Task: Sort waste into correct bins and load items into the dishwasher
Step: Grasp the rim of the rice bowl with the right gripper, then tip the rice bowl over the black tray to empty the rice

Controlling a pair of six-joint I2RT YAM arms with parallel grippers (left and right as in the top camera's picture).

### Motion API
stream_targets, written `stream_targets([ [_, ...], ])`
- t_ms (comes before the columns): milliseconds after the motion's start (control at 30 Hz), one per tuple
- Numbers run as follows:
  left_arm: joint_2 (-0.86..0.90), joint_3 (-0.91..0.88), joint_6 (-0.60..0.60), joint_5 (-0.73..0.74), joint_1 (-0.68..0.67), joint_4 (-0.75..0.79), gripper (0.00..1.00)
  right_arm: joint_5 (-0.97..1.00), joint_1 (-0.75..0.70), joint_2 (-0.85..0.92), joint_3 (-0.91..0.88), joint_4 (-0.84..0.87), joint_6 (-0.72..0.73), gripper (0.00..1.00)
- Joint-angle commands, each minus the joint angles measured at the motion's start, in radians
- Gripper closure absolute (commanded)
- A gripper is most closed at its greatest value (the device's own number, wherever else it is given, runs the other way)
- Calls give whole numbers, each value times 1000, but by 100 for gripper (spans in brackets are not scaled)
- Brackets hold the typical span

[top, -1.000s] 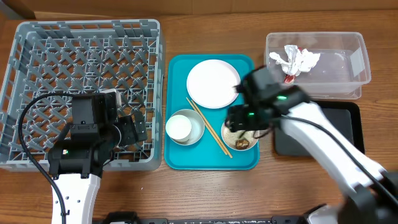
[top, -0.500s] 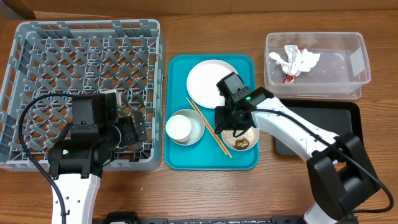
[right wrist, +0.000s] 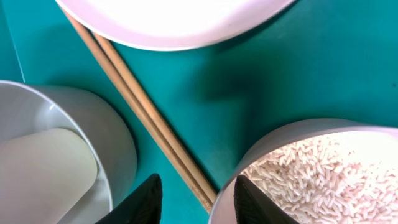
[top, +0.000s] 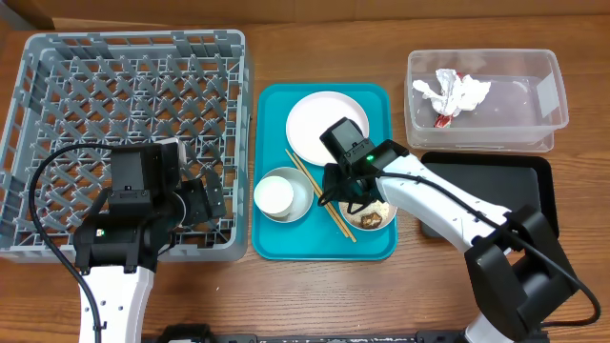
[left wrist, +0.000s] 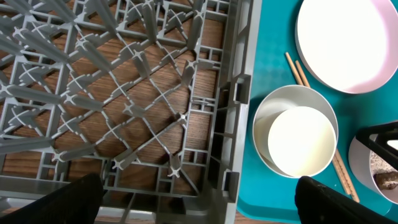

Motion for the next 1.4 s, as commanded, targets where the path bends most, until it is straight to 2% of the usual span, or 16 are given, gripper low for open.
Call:
stream_targets([
  [0,0,19,-3,6,-6,-3,0,24,3,10,-32,7,52,61],
  [233,0,19,-3,7,-6,-3,0,21,3,20,-35,4,54,68],
  [467,0,19,-3,7,-6,-3,0,20,12,50,-41,-3,57,71],
  [567,0,19,-3,7,-6,-3,0,21,14,53,-40,5,56,76],
  [800,0,19,-3,7,-6,-5,0,24,7,52,-35,-8,49,96],
  [1167,0,19,-3,7,-6,-5,0,111,-5,46,216,-272,-62,96],
  [1367,0,19,-3,6,-6,-5,0,117,-64,-2,311,-339,-84,96],
])
